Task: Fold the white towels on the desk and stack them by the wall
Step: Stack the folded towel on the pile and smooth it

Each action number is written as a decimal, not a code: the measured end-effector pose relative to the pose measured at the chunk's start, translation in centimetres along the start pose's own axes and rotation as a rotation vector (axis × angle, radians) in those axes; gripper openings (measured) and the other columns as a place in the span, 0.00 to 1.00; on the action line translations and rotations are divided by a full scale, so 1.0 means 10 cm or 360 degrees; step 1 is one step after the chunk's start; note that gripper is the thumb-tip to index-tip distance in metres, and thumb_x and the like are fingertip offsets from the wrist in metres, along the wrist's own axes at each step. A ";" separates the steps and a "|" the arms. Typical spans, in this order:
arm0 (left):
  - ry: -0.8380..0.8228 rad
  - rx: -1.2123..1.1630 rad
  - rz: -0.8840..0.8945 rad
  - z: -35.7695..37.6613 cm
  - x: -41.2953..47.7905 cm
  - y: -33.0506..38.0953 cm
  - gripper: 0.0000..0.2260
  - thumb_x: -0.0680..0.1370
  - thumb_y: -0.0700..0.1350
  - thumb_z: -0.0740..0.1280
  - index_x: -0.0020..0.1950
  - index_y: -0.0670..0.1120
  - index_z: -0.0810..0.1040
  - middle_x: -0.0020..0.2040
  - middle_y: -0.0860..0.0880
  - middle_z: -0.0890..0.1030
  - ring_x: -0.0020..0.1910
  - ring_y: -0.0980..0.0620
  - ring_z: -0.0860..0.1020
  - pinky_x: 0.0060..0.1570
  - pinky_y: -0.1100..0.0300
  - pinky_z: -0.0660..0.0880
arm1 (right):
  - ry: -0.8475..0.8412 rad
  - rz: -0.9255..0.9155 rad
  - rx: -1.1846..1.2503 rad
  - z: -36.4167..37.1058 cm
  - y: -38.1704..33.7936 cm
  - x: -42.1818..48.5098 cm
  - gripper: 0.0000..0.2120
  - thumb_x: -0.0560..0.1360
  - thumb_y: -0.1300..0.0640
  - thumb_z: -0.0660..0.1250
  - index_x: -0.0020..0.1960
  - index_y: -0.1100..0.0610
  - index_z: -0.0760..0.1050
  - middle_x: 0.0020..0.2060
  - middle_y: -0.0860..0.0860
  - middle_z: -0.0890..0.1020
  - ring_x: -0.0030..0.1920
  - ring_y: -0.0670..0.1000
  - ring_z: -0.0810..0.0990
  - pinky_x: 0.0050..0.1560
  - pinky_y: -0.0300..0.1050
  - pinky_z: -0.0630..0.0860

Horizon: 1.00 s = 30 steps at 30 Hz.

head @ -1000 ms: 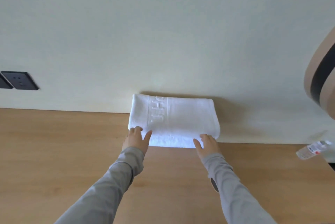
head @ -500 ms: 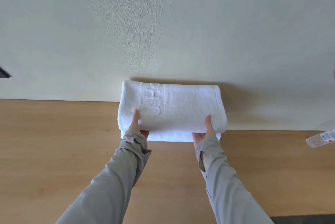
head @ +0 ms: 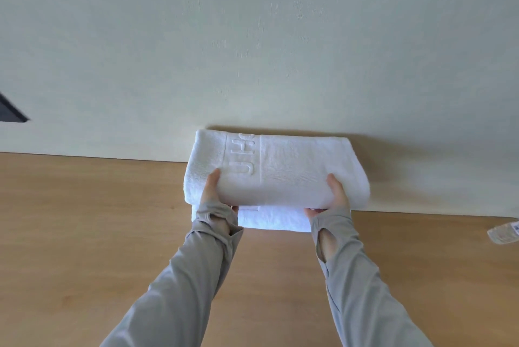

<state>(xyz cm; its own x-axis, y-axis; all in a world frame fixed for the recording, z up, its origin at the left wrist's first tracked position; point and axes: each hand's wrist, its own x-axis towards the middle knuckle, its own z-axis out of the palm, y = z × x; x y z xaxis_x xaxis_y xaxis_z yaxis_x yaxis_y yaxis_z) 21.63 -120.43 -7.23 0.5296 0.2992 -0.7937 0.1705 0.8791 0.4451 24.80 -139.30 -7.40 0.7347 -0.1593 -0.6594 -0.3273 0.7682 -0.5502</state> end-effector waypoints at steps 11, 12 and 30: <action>0.0005 -0.0175 0.0180 -0.13 -0.62 0.63 0.16 0.65 0.50 0.75 0.44 0.44 0.73 0.42 0.45 0.80 0.39 0.46 0.80 0.48 0.48 0.79 | -0.0408 -0.0066 0.0083 0.49 0.09 -0.69 0.17 0.68 0.52 0.72 0.55 0.56 0.77 0.51 0.54 0.84 0.51 0.55 0.83 0.55 0.53 0.78; 0.0001 -0.0226 0.0192 -0.18 -0.70 0.74 0.16 0.66 0.50 0.75 0.45 0.44 0.73 0.43 0.45 0.80 0.40 0.46 0.81 0.47 0.48 0.80 | -0.0452 -0.0079 0.0073 0.56 0.13 -0.78 0.18 0.68 0.52 0.73 0.56 0.57 0.77 0.50 0.54 0.84 0.51 0.55 0.83 0.54 0.52 0.79; 0.0103 -0.0986 0.0767 -2.54 -2.23 3.25 0.19 0.65 0.50 0.76 0.44 0.45 0.70 0.44 0.46 0.80 0.40 0.46 0.80 0.45 0.49 0.79 | -0.1291 0.0245 -0.0266 2.36 2.31 -3.18 0.11 0.71 0.53 0.69 0.52 0.54 0.78 0.42 0.52 0.85 0.43 0.54 0.85 0.43 0.52 0.81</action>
<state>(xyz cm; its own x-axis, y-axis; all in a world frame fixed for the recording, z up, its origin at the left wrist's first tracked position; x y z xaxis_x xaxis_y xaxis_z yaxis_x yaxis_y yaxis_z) -5.74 -89.15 14.40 0.3745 0.7041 -0.6033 -0.5701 0.6880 0.4491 7.86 -101.87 12.93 0.8529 0.4839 -0.1959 -0.4956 0.6328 -0.5948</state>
